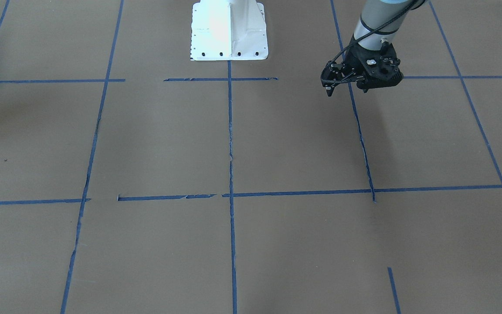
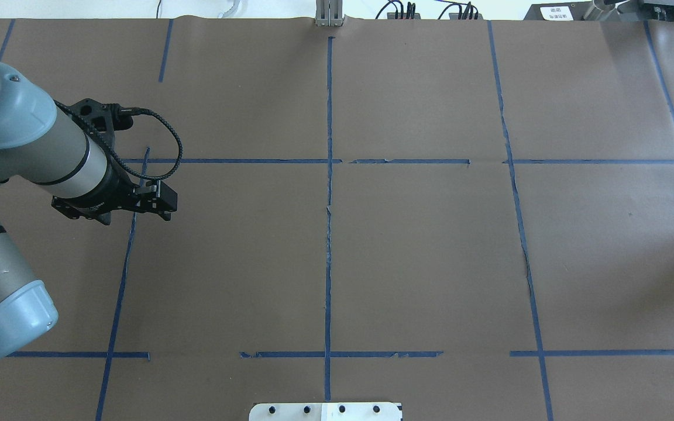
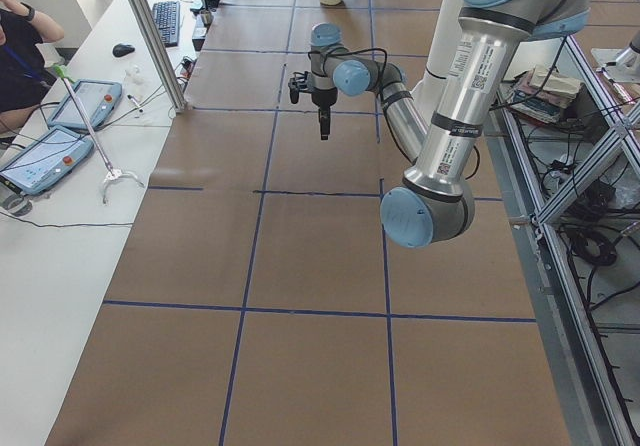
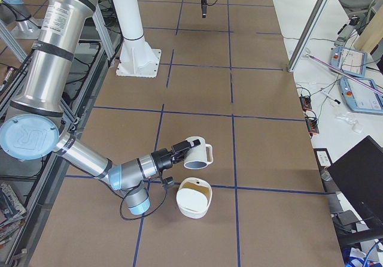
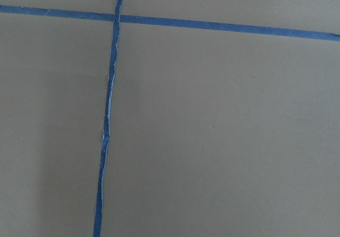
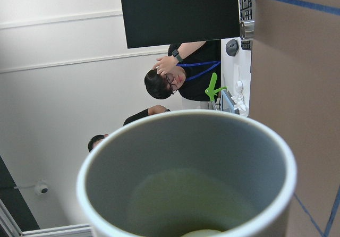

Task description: Left arm hands cup to right arm to dump lemon

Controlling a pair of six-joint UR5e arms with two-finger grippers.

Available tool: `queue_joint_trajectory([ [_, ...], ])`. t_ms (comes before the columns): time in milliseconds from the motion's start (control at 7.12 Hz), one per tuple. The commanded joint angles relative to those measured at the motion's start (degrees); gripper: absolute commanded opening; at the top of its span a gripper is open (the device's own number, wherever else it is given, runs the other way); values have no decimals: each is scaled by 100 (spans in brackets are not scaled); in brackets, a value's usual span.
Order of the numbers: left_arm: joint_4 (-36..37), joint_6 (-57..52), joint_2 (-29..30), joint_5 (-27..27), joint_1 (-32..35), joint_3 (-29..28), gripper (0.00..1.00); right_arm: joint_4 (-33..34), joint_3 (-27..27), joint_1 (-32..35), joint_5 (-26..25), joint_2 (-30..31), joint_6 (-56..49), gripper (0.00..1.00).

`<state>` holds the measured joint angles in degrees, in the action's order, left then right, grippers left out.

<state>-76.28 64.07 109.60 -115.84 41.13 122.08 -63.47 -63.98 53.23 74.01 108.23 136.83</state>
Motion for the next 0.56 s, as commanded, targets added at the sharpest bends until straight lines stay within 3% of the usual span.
queue_joint_trajectory([
  [0,0,0,26,0,0,-9,100,-856,490,-6,-490,-108,911,9],
  [421,0,-18,35,0,0,-9,100,-1166,553,3,-756,-109,2074,11],
])
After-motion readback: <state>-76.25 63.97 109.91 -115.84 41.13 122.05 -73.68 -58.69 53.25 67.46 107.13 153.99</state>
